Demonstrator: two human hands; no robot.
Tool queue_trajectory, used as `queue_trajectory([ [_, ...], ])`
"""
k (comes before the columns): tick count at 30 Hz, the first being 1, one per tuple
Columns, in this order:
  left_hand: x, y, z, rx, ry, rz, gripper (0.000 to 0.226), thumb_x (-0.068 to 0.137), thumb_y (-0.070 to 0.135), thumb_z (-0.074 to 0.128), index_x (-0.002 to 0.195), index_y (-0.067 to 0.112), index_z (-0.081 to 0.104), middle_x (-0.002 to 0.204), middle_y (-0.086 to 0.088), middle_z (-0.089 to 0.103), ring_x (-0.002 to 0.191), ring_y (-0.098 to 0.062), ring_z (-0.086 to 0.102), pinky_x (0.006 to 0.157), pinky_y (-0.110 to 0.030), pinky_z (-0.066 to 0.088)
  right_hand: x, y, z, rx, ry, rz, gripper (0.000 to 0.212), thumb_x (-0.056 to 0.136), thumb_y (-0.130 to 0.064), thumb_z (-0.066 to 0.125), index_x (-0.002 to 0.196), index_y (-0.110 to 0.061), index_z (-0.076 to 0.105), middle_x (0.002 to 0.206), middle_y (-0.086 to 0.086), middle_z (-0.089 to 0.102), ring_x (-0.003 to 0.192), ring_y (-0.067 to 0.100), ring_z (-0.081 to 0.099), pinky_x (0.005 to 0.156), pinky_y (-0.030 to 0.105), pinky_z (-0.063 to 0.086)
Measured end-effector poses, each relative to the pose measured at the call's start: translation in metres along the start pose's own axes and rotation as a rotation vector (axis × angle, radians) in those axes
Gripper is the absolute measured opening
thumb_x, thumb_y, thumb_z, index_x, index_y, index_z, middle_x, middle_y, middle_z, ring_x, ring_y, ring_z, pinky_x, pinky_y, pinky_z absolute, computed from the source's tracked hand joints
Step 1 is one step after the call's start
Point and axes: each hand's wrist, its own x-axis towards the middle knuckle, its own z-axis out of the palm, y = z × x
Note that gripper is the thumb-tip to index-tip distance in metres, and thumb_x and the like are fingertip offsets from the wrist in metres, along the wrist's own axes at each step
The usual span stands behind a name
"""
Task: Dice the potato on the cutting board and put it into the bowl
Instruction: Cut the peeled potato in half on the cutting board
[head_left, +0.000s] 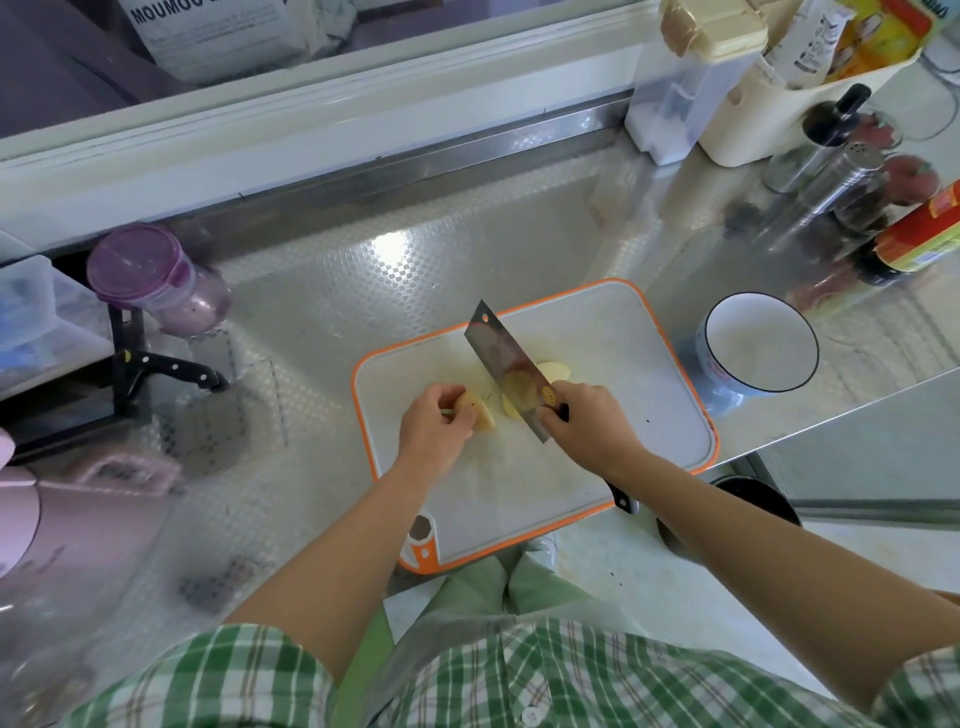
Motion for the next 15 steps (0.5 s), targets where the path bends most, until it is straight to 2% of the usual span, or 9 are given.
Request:
queue_trajectory([
  [5, -0.005, 0.005, 0.008, -0.141, 0.023, -0.064, 0.022, 0.08, 0.003, 0.074, 0.093, 0.014, 0.06, 0.089, -0.007, 0.061, 0.081, -0.028, 0.065, 0.08, -0.048, 0.058, -0.009, -0.007, -0.005, -0.022, 0.029, -0.065, 0.036, 0.092, -0.019, 0.051, 0.063, -0.019, 0.031, 0.053, 0.0, 0.036, 0.055, 0.028, 0.037, 0.053, 0.036, 0.029],
  [8, -0.006, 0.006, 0.015, -0.196, 0.036, -0.113, 0.025, 0.075, 0.003, 0.079, 0.088, 0.013, 0.061, 0.086, -0.01, 0.063, 0.082, -0.029, 0.067, 0.078, -0.046, 0.059, -0.014, -0.011, -0.008, -0.084, 0.004, -0.118, 0.026, 0.093, -0.021, 0.049, 0.07, -0.012, 0.04, 0.058, 0.003, 0.041, 0.06, 0.034, 0.046, 0.057, 0.041, 0.037],
  [12, -0.005, 0.006, 0.017, -0.259, 0.056, -0.161, 0.027, 0.074, 0.0, 0.079, 0.096, 0.002, 0.063, 0.093, -0.02, 0.065, 0.081, -0.03, 0.068, 0.08, -0.049, 0.058, -0.018, -0.015, -0.01, -0.153, -0.021, -0.133, 0.02, 0.096, -0.02, 0.044, 0.079, -0.01, 0.043, 0.069, 0.006, 0.046, 0.069, 0.033, 0.052, 0.058, 0.038, 0.036],
  [15, -0.005, 0.006, 0.017, -0.243, 0.056, -0.151, 0.029, 0.073, 0.001, 0.08, 0.096, 0.001, 0.064, 0.093, -0.019, 0.066, 0.078, -0.027, 0.068, 0.078, -0.048, 0.059, -0.019, -0.017, -0.008, -0.18, -0.053, -0.122, 0.019, 0.096, -0.02, 0.041, 0.08, -0.011, 0.041, 0.073, 0.007, 0.047, 0.071, 0.033, 0.051, 0.059, 0.036, 0.035],
])
